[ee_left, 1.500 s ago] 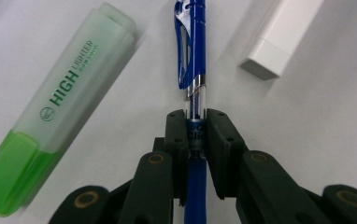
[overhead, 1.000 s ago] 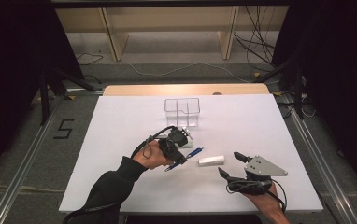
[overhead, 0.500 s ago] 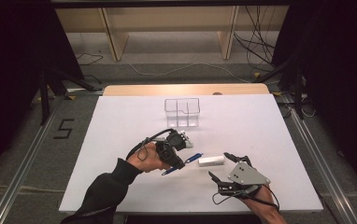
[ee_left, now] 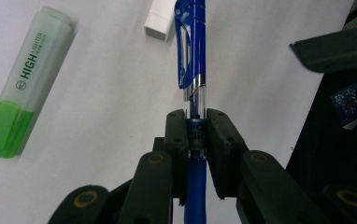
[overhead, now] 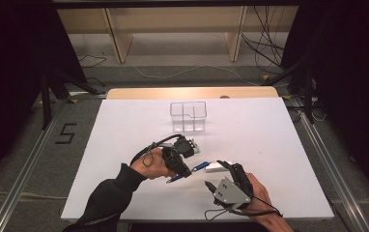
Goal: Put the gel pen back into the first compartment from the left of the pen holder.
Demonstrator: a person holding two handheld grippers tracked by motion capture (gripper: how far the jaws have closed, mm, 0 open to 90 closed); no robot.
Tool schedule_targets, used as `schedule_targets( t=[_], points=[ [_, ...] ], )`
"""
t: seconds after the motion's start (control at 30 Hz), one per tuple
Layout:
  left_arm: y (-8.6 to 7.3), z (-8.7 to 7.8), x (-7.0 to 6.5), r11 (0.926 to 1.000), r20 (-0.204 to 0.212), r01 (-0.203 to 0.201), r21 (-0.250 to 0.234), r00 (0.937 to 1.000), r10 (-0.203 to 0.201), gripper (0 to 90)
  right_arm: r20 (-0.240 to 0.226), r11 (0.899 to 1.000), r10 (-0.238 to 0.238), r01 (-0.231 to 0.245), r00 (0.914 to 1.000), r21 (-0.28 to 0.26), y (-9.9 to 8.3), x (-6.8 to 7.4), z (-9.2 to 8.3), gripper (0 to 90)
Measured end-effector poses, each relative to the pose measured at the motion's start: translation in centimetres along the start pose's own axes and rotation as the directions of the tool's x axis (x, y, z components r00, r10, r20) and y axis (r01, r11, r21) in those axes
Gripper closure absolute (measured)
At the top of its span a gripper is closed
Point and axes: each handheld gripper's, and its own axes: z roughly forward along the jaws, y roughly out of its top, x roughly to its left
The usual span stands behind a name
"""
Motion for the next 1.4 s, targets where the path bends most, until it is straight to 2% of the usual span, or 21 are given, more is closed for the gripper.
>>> schedule_targets(
  t=[0.17, 0.33, 0.4, 0.5, 0.57, 0.6, 0.63, 0.67, 0.77, 0.8, 0.83, 0.87, 1.07, 1.1, 1.17, 1.2, 1.23, 1.27, 1.3, 1.37, 1.4],
  points=[
    [0.3, -0.1, -0.3, 0.9999, 0.006, -0.012, 0.003, 0.9999, 0.012, 78.8, 0.025, 0.996, -0.085, 0.084, 0.9961, 0.013, 0.3, 0.6, 0.5, 28.0],
    [0.4, -0.1, -0.7, 0.9996, 0.012, -0.027, 0.009, 0.9996, 0.027, 78.8, 0.051, 0.986, -0.166, 0.165, 0.9848, 0.024, 0.6, 1.2, 1.0, 29.2],
    [0.4, -0.1, -0.8, 0.9997, 0.016, -0.023, 0.008, 0.9996, 0.022, 78.8, 0.07, 0.975, -0.223, 0.221, 0.9724, 0.035, 0.7, 1.5, 1.2, 30.3],
    [0.5, -0.2, -0.9, 0.9995, 0.017, -0.03, 0.011, 0.9994, 0.03, 78.8, 0.073, 0.961, -0.275, 0.273, 0.9587, 0.038, 0.9, 1.9, 1.5, 31.9],
    [0.5, -0.1, -1.0, 0.9993, 0.015, -0.034, 0.019, 0.9993, 0.033, 78.8, 0.083, 0.942, -0.334, 0.331, 0.9389, 0.047, 1.0, 2.1, 1.7, 34.4],
    [0.5, -0.2, -1.0, 0.999, 0.017, -0.038, 0.024, 0.9991, 0.038, 78.8, 0.085, 0.937, -0.348, 0.344, 0.9335, 0.057, 1.1, 2.3, 1.8, 35.8],
    [0.5, -0.2, -1.0, 0.9987, 0.017, -0.043, 0.026, 0.9989, 0.043, 78.8, 0.088, 0.938, -0.345, 0.341, 0.9344, 0.061, 1.1, 2.5, 1.9, 37.1],
    [0.6, -0.1, -1.0, 0.9989, 0.015, -0.041, 0.024, 0.9991, 0.04, 78.8, 0.089, 0.935, -0.354, 0.35, 0.931, 0.061, 1.1, 2.6, 2.0, 38.6],
    [0.6, -0.1, -1.1, 0.999, 0.017, -0.04, 0.018, 0.9991, 0.04, 78.8, 0.1, 0.917, -0.398, 0.392, 0.9117, 0.075, 1.1, 2.9, 2.2, 43.0],
    [0.6, -0.1, -1.0, 0.9987, 0.017, -0.043, 0.027, 0.9989, 0.043, 78.8, 0.097, 0.905, -0.425, 0.419, 0.8999, 0.077, 1.1, 3.0, 2.2, 45.1],
    [0.6, -0.1, -1.1, 0.9987, 0.017, -0.042, 0.03, 0.999, 0.041, 78.8, 0.102, 0.906, -0.423, 0.415, 0.9006, 0.086, 1.1, 3.1, 2.2, 46.5],
    [0.6, -0.1, -1.0, 0.9984, 0.016, -0.045, 0.033, 0.9989, 0.044, 78.8, 0.102, 0.897, -0.442, 0.435, 0.8913, 0.084, 1.2, 3.1, 2.3, 47.7],
    [0.7, 0.0, -1.2, 0.9983, 0.027, -0.049, 0.032, 0.9985, 0.048, 78.8, 0.112, 0.877, -0.479, 0.47, 0.8708, 0.098, 1.2, 3.5, 2.6, 54.5],
    [0.7, 0.0, -1.2, 0.9986, 0.027, -0.045, 0.028, 0.9987, 0.044, 78.8, 0.109, 0.868, -0.497, 0.488, 0.8611, 0.095, 1.2, 3.5, 2.6, 55.5],
    [0.7, 0.0, -1.2, 0.9981, 0.029, -0.051, 0.034, 0.9983, 0.05, 78.8, 0.114, 0.858, -0.513, 0.504, 0.8505, 0.101, 1.3, 3.6, 2.6, 57.4],
    [0.7, 0.0, -1.2, 0.998, 0.028, -0.052, 0.036, 0.9983, 0.051, 78.8, 0.113, 0.863, -0.503, 0.493, 0.8566, 0.107, 1.3, 3.8, 2.6, 58.5],
    [0.7, 0.0, -1.2, 0.9979, 0.028, -0.052, 0.037, 0.9983, 0.051, 78.8, 0.111, 0.854, -0.52, 0.51, 0.8471, 0.105, 1.3, 3.8, 2.7, 59.3],
    [0.8, 0.1, -1.3, 0.9984, 0.027, -0.047, 0.033, 0.9986, 0.046, 78.8, 0.111, 0.855, -0.518, 0.508, 0.8482, 0.107, 1.3, 3.9, 2.7, 60.2],
    [0.8, 0.1, -1.3, 0.9983, 0.028, -0.047, 0.033, 0.9985, 0.046, 78.9, 0.107, 0.848, -0.528, 0.518, 0.8424, 0.108, 1.3, 3.9, 2.8, 61.3],
    [0.8, 0.1, -1.2, 0.9981, 0.032, -0.05, 0.035, 0.9983, 0.049, 78.8, 0.106, 0.845, -0.533, 0.523, 0.8393, 0.108, 1.3, 4.0, 2.8, 62.8],
    [0.8, 0.1, -1.3, 0.9981, 0.034, -0.05, 0.036, 0.9982, 0.049, 78.9, 0.107, 0.851, -0.525, 0.514, 0.8447, 0.11, 1.4, 4.1, 2.8, 63.3]
  ],
)
